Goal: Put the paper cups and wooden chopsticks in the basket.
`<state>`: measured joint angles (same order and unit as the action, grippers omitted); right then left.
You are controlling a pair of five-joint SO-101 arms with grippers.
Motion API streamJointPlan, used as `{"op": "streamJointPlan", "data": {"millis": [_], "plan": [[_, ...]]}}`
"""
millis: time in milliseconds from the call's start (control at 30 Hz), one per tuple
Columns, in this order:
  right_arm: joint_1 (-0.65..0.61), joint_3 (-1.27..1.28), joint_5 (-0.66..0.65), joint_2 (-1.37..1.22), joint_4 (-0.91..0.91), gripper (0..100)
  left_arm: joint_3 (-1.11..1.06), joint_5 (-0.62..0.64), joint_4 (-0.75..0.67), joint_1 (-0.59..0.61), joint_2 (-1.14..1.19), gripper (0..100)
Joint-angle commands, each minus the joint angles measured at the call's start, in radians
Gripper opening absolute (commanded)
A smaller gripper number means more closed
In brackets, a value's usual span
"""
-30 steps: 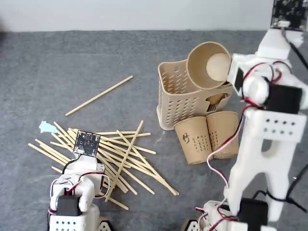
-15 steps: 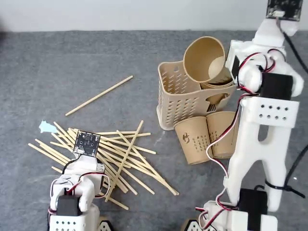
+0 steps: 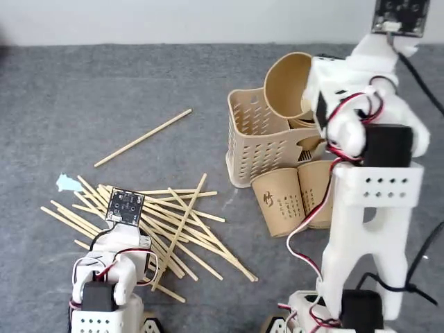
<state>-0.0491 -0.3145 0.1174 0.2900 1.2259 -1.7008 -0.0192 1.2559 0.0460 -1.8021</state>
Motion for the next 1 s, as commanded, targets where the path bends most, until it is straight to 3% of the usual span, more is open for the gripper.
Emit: {"op": "streamJointPlan", "data": {"millis": [0,267,467,733,967], "plan": [[-0.012,-0.002,0.012,0.012,-0.004,1.8,0.018,0.008,0.003,-0.006,-0.015,1],[0.189,-0.002,0.011,-0.137,-0.11,1.8,0.018,0.008,0.003,-0.006,-0.015,1],[0.202,-0.003,0.011,-0.097,-0.068,1.9,0.018,0.008,0.003,-0.006,-0.015,1],[0.111,0.002,-0.061,0.101,0.283,2.3,0.018,0.008,0.003,-0.006,-0.015,1],[0.113,0.008,-0.118,0.15,0.575,1.9,0.018,0.008,0.003,-0.006,-0.015,1]]}}
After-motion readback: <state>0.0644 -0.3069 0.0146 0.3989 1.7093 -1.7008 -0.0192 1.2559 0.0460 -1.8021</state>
